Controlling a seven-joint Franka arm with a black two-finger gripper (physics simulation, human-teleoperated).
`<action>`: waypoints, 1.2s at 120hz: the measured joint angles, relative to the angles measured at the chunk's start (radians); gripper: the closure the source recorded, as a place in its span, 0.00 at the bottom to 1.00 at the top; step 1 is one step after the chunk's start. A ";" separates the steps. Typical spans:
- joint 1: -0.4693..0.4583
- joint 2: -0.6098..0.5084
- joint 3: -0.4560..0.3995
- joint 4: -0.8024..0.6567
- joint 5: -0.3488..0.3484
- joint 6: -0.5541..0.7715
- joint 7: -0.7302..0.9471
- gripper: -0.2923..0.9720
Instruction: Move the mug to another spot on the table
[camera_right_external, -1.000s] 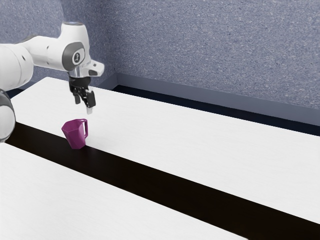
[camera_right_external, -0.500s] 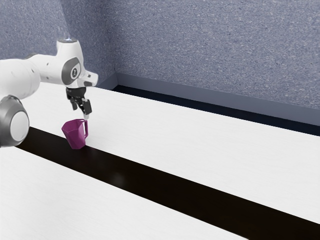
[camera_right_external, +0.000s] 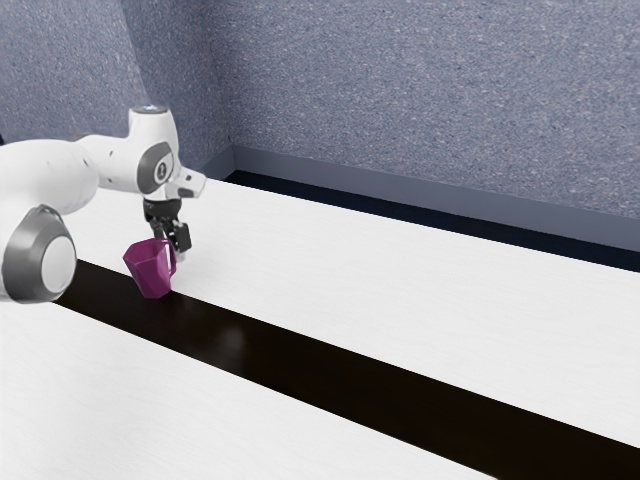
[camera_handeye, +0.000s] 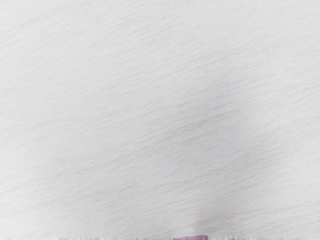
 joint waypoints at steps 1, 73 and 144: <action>0.000 0.000 0.000 0.000 0.000 -0.001 0.000 0.23; -0.009 0.000 0.021 -0.001 0.015 -0.056 -0.019 0.66; -0.143 -0.092 0.077 0.039 -0.063 -0.450 -0.237 0.81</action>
